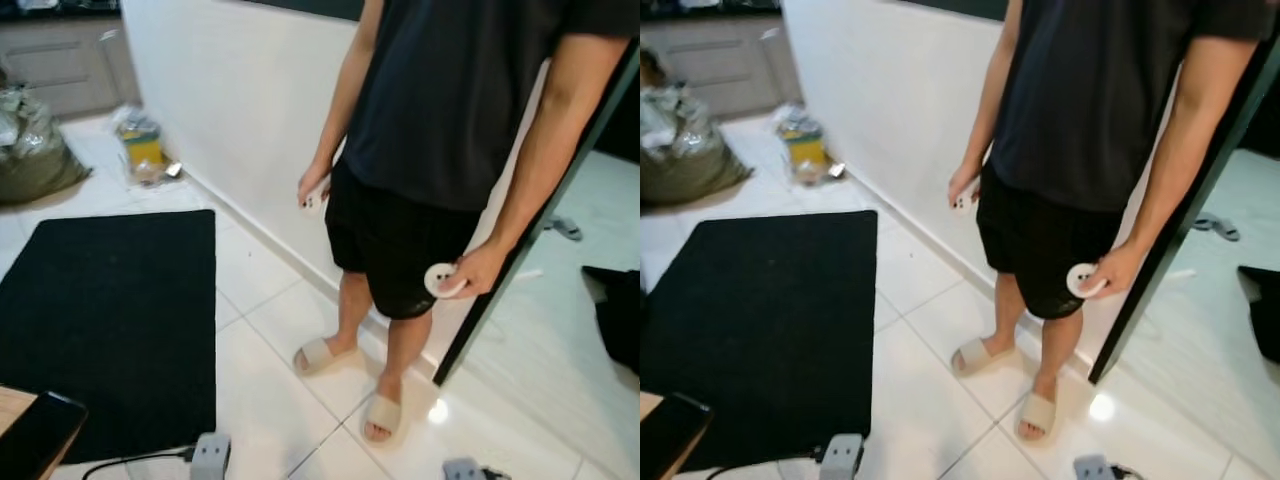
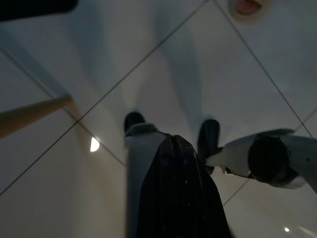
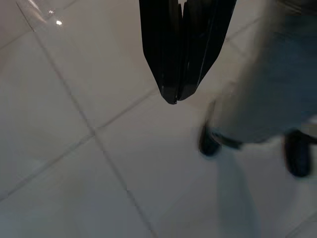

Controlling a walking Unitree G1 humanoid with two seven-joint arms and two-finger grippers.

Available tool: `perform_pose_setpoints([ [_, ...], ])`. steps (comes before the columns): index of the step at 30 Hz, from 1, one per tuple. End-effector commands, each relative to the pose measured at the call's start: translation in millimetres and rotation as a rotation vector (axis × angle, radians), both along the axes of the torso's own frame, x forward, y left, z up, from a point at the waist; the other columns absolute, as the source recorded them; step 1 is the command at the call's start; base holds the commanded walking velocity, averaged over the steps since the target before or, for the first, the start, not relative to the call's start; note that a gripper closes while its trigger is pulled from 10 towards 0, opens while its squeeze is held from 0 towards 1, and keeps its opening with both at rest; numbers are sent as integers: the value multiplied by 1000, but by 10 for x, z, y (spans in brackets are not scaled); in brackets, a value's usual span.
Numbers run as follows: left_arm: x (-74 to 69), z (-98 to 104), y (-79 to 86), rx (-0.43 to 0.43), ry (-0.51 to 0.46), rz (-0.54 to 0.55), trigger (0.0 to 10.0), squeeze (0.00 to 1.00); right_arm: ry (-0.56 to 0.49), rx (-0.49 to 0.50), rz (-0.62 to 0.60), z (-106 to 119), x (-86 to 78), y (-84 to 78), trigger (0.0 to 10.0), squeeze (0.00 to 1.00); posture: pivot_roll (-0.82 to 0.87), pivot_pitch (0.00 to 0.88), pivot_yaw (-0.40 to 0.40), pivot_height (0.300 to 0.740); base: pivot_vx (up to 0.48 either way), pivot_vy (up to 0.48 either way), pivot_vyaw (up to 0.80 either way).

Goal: Restocking fridge

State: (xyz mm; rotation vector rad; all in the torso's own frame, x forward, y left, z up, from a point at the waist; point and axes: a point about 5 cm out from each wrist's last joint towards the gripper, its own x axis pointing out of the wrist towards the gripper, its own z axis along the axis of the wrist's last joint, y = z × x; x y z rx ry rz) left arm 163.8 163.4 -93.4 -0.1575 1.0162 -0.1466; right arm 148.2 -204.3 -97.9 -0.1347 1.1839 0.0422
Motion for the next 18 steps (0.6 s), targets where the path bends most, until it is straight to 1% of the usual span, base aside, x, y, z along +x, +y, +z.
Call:
perform_pose_setpoints([
  [1, -31, -15, -4, 3, 15, -5, 10000, 0, -1, -12, 0, 6, -8, -47, 10000, 0, 23, 0, -23, 740, 266, 0, 0],
  [18, -73, -31, -1, 1, 24, -4, 10000, 0, 4, -13, 12, -7, -41, -41, 10000, 0, 20, 3, -18, 740, 264, 0, 0],
])
